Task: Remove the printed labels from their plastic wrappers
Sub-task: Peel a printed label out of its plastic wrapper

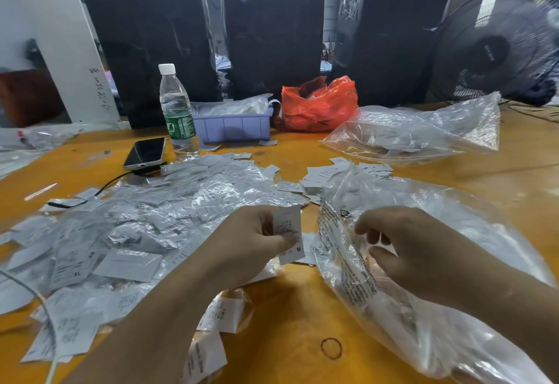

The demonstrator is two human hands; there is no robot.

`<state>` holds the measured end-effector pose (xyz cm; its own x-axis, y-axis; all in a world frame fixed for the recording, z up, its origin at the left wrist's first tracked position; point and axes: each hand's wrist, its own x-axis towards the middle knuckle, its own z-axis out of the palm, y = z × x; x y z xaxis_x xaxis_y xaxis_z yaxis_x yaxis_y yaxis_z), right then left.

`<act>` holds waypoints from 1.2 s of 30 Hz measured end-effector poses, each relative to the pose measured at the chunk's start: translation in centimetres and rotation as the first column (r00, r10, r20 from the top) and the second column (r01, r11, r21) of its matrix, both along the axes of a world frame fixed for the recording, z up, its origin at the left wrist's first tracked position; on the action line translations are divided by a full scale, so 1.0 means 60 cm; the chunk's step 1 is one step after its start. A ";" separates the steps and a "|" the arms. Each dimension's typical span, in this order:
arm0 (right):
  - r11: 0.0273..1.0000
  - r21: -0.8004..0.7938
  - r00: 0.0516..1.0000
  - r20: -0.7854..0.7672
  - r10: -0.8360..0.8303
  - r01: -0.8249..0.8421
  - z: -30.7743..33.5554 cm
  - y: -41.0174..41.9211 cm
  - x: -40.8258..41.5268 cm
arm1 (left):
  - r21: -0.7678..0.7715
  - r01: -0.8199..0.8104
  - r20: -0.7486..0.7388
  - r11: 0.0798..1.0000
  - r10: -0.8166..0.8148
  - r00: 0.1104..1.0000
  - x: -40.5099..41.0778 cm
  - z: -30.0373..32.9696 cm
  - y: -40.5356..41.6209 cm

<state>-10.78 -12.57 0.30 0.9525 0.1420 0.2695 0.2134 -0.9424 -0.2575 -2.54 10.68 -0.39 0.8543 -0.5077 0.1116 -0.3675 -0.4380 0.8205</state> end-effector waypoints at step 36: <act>0.619 0.774 0.988 0.057 0.146 -0.136 0.074 0.092 0.076 | -0.366 -0.158 -0.200 0.917 0.088 0.976 0.006 0.018 0.011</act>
<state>-6.23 -7.07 4.76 0.9424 0.0192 0.3338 0.3188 -0.3531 -0.8796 -2.16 11.35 0.70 0.9307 -0.3467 0.1164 -0.1654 -0.1151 0.9795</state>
